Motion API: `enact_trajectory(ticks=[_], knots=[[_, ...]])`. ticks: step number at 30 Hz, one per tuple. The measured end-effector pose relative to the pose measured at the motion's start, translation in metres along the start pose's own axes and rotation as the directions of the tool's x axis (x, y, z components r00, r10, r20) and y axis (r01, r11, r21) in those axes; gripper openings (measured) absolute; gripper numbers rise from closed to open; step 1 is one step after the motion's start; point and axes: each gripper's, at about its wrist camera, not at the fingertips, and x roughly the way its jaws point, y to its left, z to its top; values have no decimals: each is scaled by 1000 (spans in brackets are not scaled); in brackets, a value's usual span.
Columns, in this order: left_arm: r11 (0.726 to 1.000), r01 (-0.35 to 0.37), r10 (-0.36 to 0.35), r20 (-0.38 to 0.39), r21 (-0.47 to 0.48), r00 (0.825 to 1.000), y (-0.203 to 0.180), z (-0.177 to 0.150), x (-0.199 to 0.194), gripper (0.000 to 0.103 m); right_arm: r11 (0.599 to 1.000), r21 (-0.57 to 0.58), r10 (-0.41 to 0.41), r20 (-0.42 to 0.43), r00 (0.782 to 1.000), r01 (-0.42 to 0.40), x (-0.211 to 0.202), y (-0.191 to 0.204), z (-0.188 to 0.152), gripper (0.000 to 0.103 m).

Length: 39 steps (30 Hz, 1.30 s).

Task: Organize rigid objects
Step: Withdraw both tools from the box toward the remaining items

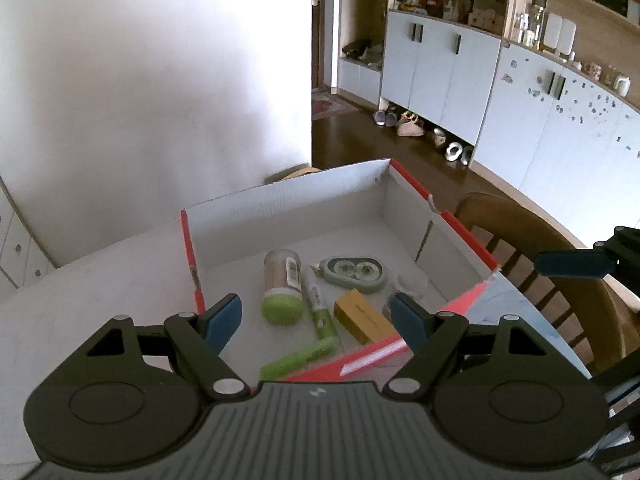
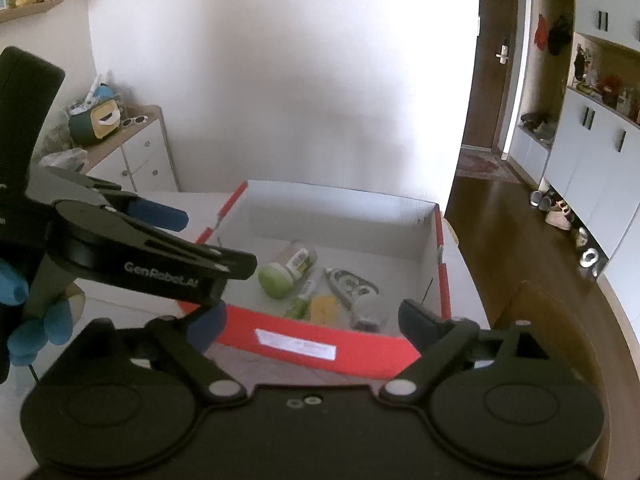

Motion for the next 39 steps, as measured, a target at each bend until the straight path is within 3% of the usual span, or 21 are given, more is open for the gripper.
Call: enact_trajectory(ticks=[15, 21, 29, 32, 34, 39], knots=[[997, 68, -69, 37, 35, 997, 0, -47, -61, 82, 997, 75, -11, 53, 999, 7, -63, 24, -41, 98], [995, 95, -97, 52, 43, 994, -1, -68, -80, 89, 993, 111, -40, 64, 997, 33, -86, 25, -69, 102], [986, 162, -163, 38, 26, 986, -6, -97, -91, 92, 988, 138, -79, 37, 996, 74, -101, 20, -105, 102], [988, 157, -157, 35, 11, 987, -10, -110, -87, 94, 986, 146, -87, 29, 996, 82, -103, 14, -115, 102], [989, 150, -150, 36, -3, 988, -13, -117, -83, 102, 985, 148, -88, 20, 996, 84, -102, 9, -121, 102], [990, 137, -136, 34, -32, 990, -21, -131, -71, 102, 988, 135, -79, -8, 997, 79, -99, -10, -137, 102]])
